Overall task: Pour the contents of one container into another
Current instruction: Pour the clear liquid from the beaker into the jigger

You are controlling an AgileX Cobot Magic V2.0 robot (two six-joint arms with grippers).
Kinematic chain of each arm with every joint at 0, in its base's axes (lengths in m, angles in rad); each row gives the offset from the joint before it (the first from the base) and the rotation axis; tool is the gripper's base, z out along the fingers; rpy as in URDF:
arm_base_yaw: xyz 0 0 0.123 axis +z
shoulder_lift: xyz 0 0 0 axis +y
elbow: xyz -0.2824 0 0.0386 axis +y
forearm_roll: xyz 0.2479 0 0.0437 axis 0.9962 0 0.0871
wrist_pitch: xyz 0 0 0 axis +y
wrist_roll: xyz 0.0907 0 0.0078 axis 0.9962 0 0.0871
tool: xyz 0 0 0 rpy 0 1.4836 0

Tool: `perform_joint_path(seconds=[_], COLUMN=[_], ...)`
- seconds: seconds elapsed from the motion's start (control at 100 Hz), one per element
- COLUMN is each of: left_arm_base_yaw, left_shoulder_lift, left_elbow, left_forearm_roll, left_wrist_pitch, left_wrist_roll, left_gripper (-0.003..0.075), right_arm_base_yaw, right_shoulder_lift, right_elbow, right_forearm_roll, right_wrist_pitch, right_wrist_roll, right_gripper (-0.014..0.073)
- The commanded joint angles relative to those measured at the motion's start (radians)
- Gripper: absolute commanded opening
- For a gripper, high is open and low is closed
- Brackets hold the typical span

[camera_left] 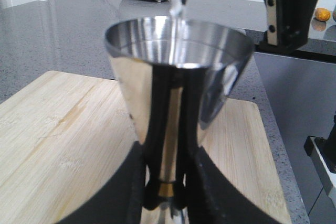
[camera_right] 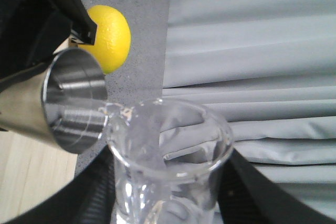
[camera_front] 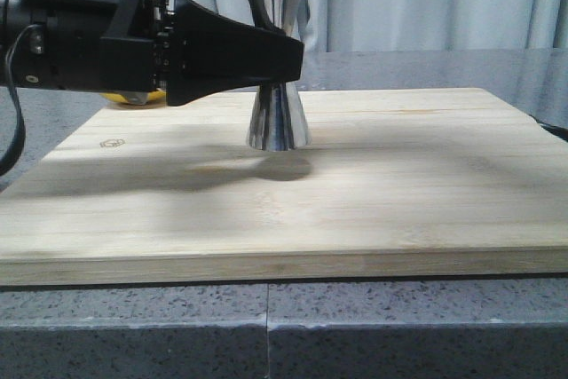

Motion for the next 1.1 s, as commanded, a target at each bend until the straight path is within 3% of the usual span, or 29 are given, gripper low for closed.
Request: perform_joint_path(seconds=[0.0,1.09], left_arm_base_yaw=[-0.008,-0.008], left_shoulder_lift=[-0.046,-0.046], left_elbow=[-0.022,-0.022], left_forearm_roll=[-0.047,-0.043], left_wrist_pitch=[-0.215,-0.215], left_wrist_roll=[-0.009,-0.009], left_gripper=[-0.0019,-0.0019], right_arm_base_yaw=[0.000,0.000], right_shoulder_lift=[-0.032,-0.032], right_elbow=[-0.038,-0.038], right_forearm_roll=[-0.029,-0.200], right_wrist_pitch=[-0.028,-0.017], right_wrist_roll=[-0.002,-0.002], right_gripper=[0.0193,0.0193])
